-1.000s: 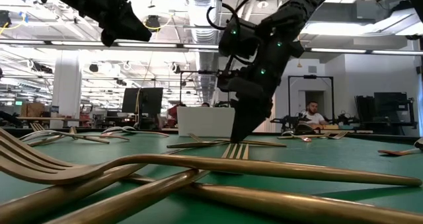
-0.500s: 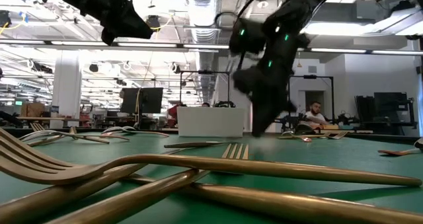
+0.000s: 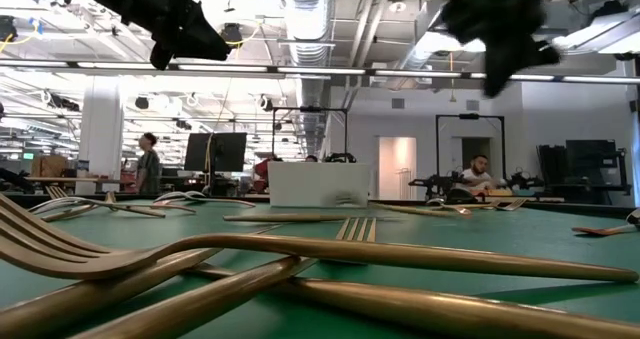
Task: Sort silverware by color (type)
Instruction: Put the gold fork into the transparent bin
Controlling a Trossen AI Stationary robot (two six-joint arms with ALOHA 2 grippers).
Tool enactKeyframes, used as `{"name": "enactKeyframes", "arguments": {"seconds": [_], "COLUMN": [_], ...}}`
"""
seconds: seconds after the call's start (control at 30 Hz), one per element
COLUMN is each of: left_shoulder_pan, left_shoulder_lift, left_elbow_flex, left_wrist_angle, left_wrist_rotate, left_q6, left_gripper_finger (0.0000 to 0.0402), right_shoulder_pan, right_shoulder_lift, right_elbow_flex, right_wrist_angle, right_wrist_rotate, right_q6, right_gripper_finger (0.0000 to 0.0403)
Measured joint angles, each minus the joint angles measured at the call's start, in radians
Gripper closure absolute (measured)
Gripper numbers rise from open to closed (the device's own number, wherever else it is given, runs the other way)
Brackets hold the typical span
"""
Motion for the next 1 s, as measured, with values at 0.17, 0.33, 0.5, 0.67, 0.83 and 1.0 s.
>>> {"name": "enactKeyframes", "arguments": {"seconds": [0.17,0.33,0.5,0.67,0.83,1.0], "left_shoulder_pan": [0.000,0.000,0.000,-0.025,-0.084,-0.143], "left_shoulder_lift": [0.000,0.000,0.000,0.000,0.000,0.000], "left_elbow_flex": [0.000,0.000,0.000,0.000,0.000,0.000], "left_wrist_angle": [0.001,0.006,0.006,0.002,-0.004,-0.011], "left_wrist_rotate": [-0.041,-0.082,-0.072,-0.003,-0.008,-0.052], "left_q6": [-0.011,-0.019,-0.070,-0.169,-0.198,-0.218], "left_gripper_finger": [0.0329,0.0329,0.0329,0.0329,0.0329,0.0329], "right_shoulder_pan": [0.149,0.155,0.121,0.079,0.010,-0.054], "right_shoulder_lift": [-0.050,0.043,0.193,0.334,0.438,0.519], "right_elbow_flex": [-0.005,-0.012,-0.013,-0.013,-0.006,0.023], "right_wrist_angle": [-0.064,0.068,0.348,0.544,0.671,0.709], "right_wrist_rotate": [0.137,0.190,0.179,0.112,-0.001,-0.085], "right_q6": [0.105,-0.017,-0.223,-0.358,-0.450,-0.519], "right_gripper_finger": [0.0386,0.0330,0.0280,0.0260,0.0268,0.0272]}}
